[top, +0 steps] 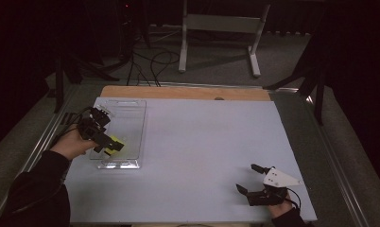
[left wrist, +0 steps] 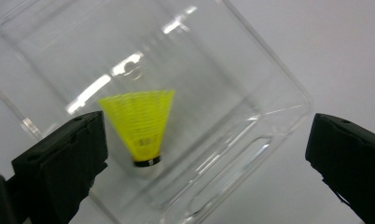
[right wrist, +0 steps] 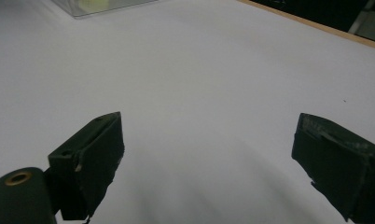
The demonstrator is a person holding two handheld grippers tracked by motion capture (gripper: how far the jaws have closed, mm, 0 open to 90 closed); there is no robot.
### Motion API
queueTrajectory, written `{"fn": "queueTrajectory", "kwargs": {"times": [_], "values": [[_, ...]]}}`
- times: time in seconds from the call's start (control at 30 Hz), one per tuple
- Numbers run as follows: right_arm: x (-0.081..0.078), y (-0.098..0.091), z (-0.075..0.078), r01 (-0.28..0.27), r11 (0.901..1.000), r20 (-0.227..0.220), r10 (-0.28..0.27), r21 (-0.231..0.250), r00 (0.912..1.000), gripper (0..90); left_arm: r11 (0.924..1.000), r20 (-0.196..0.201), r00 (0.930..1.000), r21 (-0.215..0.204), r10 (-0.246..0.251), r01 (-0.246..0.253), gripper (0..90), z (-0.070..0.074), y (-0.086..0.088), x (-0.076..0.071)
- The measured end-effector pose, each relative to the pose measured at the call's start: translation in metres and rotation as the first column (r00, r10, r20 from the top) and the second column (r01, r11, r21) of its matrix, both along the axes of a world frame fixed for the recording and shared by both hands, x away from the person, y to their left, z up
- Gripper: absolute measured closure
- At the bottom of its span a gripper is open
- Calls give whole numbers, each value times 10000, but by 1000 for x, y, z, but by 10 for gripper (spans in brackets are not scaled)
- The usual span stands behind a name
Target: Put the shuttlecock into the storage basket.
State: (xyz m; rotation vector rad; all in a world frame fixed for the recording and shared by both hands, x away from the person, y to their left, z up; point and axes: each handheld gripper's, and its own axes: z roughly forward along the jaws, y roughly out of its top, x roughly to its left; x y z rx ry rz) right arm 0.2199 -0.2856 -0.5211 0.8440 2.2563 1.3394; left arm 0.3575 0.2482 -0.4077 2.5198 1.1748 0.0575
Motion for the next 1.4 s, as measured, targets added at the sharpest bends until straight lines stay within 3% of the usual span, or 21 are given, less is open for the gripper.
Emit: {"fn": "queueTrajectory", "kwargs": {"times": [0.17, 0.2, 0.4, 0.73, 0.93, 1.0, 1.03, 1.13, 1.17, 1.2, 1.37, 1.4], "values": [[0, 0, 0, 6, 10000, -14, -6, 11, 10000, 93, 10000, 154, 9999, -35, -68, 69, 0, 5, -10, -1], [0, 0, 0, 6, 10000, -26, -6, 9, 10000, 93, 9997, 136, 9999, -240, -103, 107, 0, 6, -12, -1], [0, 0, 0, -8, 10000, 10, 8, 5, 10000, 94, 9979, 316, 9991, -562, -292, 309, 0, 12, -23, 0], [0, 0, 1, -3, 10000, 24, 3, 11, 10000, 94, 9910, 725, 9930, -900, -930, 994, 0, 19, -55, -1], [-1, 0, 1, 3, 10000, 26, -3, 20, 10000, 94, 9807, 1185, 9830, -1200, -1404, 1545, 0, 20, -76, -4], [-1, 0, 1, 12, 10000, 37, -12, 16, 10000, 94, 9803, 1293, 9816, -1206, -1408, 1565, 0, 20, -78, -4], [-1, 0, 1, 0, 10000, 25, 0, 40, 10000, 93, 9762, 1450, 9771, -1287, -1556, 1746, 0, 20, -83, -6], [-1, 0, 1, -10, 10000, 28, 10, 25, 10000, 93, 9727, 1477, 9744, -1339, -1695, 1895, 0, 18, -89, -7], [0, 0, 1, -30, 10000, 9, 30, 22, 10000, 93, 9677, 1538, 9697, -1376, -1896, 2111, 0, 16, -95, -9], [-1, 0, 1, -26, 10000, 10, 26, 18, 10000, 94, 9677, 1538, 9697, -1376, -1896, 2111, 0, 16, -95, -9], [-1, 0, 1, -21, 10000, 22, 21, 22, 10000, 93, 9466, 1780, 9516, -1611, -2506, 2794, 0, 9, -112, -16], [-1, 0, 1, -21, 10000, 22, 21, 22, 10000, 93, 9466, 1780, 9516, -1611, -2506, 2794, 0, 9, -112, -16]]}}
